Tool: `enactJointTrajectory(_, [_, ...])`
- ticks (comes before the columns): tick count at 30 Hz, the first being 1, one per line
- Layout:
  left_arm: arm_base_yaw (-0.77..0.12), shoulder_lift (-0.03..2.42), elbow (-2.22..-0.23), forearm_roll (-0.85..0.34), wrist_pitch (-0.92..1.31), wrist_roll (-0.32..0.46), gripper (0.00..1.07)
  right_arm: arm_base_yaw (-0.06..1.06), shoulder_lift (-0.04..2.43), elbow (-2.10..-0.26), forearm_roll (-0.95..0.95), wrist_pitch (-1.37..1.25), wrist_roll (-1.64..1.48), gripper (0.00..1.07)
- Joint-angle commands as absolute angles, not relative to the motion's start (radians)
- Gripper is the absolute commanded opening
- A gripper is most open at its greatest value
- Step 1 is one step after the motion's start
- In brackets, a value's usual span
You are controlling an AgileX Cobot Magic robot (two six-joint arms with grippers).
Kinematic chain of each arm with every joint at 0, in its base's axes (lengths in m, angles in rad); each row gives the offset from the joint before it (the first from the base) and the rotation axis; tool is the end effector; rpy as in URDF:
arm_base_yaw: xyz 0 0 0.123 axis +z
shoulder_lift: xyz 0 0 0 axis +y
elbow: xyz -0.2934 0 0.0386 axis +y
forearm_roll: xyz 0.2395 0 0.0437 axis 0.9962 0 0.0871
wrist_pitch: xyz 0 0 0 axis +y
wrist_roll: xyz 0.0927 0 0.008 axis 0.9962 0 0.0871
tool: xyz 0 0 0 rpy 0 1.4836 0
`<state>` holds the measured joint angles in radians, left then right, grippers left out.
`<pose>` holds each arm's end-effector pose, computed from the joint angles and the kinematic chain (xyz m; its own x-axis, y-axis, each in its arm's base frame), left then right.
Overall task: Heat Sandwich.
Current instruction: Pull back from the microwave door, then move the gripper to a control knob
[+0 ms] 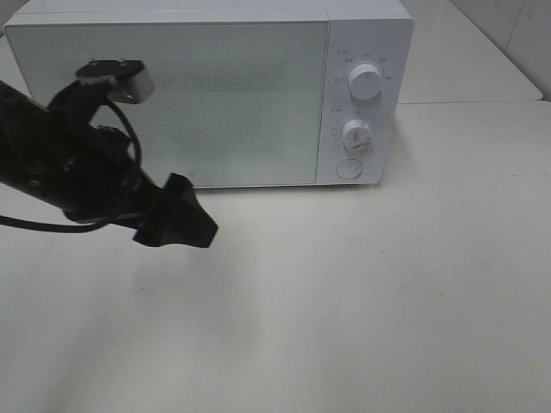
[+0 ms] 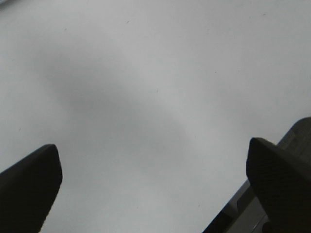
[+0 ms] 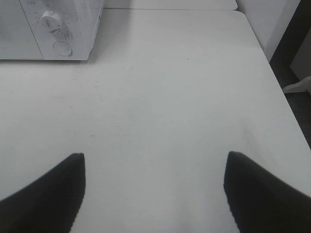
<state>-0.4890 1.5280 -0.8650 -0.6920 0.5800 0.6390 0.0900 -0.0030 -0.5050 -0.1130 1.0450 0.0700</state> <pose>0.2367 -0.1629 0.2295 -0.7427 0.4301 -0.5133 0.6203 0.7306 -0.2854 -0.0212 -0.0110 0.2753 -0.4305 -0.0258 -0.9022 0.0038 0.9995 -0.0303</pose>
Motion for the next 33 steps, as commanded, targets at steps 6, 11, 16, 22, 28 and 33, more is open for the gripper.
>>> enactJointTrajectory(6, [-0.234,1.409,-0.862,-0.613,0.882,0.561,0.98,0.082,-0.032,-0.505,-0.112,1.035,0.065,0.76])
enactJointTrajectory(11, [-0.101,1.329,-0.862,-0.502,0.986,0.441,0.98,0.082,-0.032,-0.505,-0.112,1.035,0.065,0.76])
enactJointTrajectory(16, [0.009,1.232,-0.862,-0.372,1.031,0.332,0.98,0.082,-0.032,-0.505,-0.112,1.035,0.065,0.76])
enactJointTrajectory(22, [0.079,1.085,-0.862,-0.187,1.070,0.165,0.98,0.082,-0.032,-0.505,-0.112,1.035,0.065,0.76])
enactJointTrajectory(28, [0.079,0.936,-0.851,-0.060,1.093,0.068,0.98,0.082,-0.032,-0.505,-0.112,1.035,0.065,0.76])
enactJointTrajectory(33, [0.079,0.715,-0.772,-0.041,1.092,0.079,0.98,0.082,-0.032,-0.505,-0.112,1.035,0.065,0.76])
